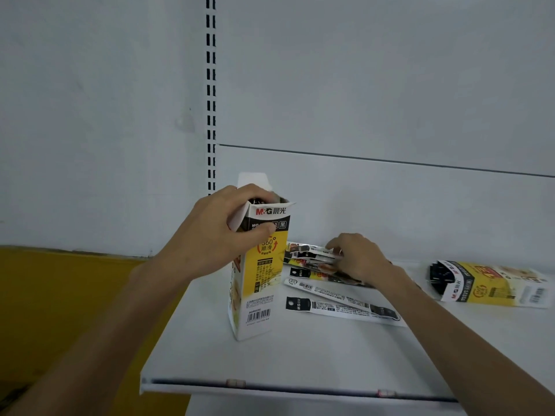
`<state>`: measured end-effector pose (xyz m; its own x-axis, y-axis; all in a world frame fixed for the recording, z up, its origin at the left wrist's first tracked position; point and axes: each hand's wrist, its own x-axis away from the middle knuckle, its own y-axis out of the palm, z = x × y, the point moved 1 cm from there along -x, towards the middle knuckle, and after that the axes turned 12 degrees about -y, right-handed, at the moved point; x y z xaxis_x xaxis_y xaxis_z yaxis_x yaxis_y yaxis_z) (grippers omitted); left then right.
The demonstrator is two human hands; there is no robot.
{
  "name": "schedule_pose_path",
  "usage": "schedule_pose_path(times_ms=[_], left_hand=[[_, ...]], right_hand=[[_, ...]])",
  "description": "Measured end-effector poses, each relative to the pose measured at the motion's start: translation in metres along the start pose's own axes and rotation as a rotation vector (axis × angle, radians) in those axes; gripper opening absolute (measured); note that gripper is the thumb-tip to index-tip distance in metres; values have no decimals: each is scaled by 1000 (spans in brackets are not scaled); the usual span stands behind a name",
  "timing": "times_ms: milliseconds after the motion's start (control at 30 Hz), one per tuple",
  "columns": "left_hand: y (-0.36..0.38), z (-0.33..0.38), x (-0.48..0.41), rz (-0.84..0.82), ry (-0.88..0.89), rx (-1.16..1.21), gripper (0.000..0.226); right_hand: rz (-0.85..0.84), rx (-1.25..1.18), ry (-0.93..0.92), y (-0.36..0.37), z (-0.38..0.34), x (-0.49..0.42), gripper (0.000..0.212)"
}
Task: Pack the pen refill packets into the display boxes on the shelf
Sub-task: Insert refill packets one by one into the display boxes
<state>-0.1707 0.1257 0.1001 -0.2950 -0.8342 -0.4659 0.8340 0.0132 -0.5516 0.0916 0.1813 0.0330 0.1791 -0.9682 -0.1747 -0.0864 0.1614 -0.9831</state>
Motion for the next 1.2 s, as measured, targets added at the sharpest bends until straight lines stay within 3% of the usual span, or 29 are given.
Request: schedule_pose_path(times_ms=[133, 300, 433, 500, 600, 633, 700, 767, 867, 1000, 1200], left_hand=[[1, 2, 1, 24, 12, -40, 25], [1, 2, 0, 33, 8, -69, 21], [2, 2, -1, 31, 11, -53, 20], [2, 1, -2, 31, 11, -52, 17], [1, 0, -3, 31, 16, -64, 18], [0, 1, -3, 28, 18, -68, 18], [0, 1, -3, 20, 25, -81, 18], [-1, 1, -3, 16, 35, -94, 17], [-1, 0, -2, 7, 48, -91, 19], [-2, -2, -4, 8, 64, -107, 17], [0, -3, -3, 8, 85, -88, 11]], right_hand=[[-59, -199, -10, -7, 0, -2, 35], [-4, -331, -57, -24, -3, -1, 18], [38, -677, -25, -47, -15, 2, 18], [158, -780, -62, -67, -29, 4, 17], [513, -1147, -114, -110, -59, 8, 22], [625, -1161, -133, -125, -68, 10, 24], [784, -1037, -165, -148, -85, 16, 32], [820, -1056, -239, -161, -101, 22, 35], [767, -996, -360, -158, -125, 25, 33], [630, -578, -415, -137, -136, 20, 34], [582, -480, -452, -140, -134, 26, 35]])
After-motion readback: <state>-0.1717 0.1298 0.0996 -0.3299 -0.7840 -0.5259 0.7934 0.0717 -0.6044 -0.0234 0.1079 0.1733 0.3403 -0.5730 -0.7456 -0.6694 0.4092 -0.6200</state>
